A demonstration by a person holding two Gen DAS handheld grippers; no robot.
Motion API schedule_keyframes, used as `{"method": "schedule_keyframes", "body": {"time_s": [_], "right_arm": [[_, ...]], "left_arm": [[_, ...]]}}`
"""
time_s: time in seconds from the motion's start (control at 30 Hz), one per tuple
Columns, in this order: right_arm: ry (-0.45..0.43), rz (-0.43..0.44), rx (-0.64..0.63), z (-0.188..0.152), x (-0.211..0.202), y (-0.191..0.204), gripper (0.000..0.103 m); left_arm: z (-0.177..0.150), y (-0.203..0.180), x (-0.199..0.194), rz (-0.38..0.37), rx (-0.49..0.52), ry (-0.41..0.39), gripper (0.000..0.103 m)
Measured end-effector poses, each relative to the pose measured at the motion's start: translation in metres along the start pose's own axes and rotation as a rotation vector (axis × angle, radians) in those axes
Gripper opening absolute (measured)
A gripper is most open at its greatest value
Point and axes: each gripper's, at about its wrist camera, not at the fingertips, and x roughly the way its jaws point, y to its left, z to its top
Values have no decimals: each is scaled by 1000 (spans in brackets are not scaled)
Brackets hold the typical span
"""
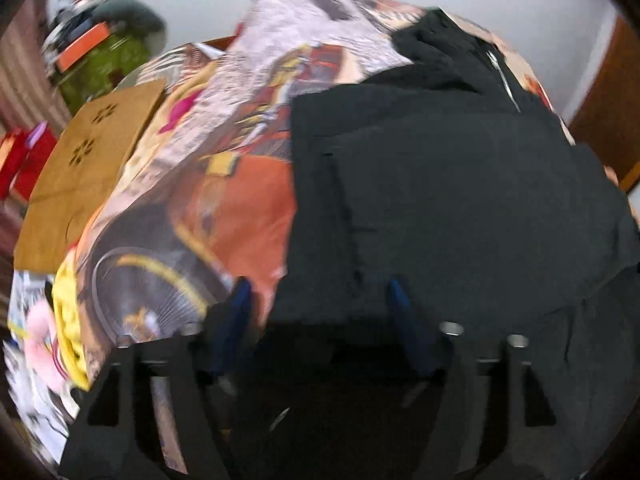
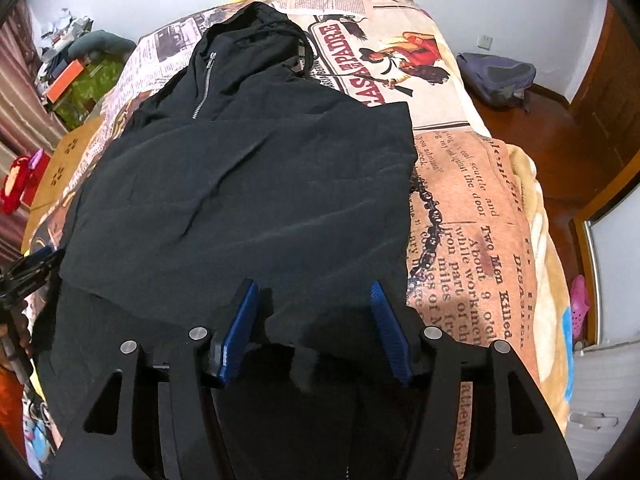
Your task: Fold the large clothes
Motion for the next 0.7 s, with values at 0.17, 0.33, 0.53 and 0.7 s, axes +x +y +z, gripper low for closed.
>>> {"method": "schedule_keyframes", "body": {"time_s": [0.17, 0.33, 0.53, 0.7], "right_arm": [[12, -4, -2, 5, -5, 2, 56], [-33, 56, 20, 19, -22, 3, 56], [-139, 57, 21, 53, -49, 11, 56], [-230, 52, -5, 87, -66, 26, 56]], "left_arm": [[4, 4, -12, 33, 32, 35, 78], [29, -7, -30, 72, 120, -11, 78], [86, -43, -61, 19, 179, -127, 78], [139, -76, -78, -97, 185, -200, 78]]}}
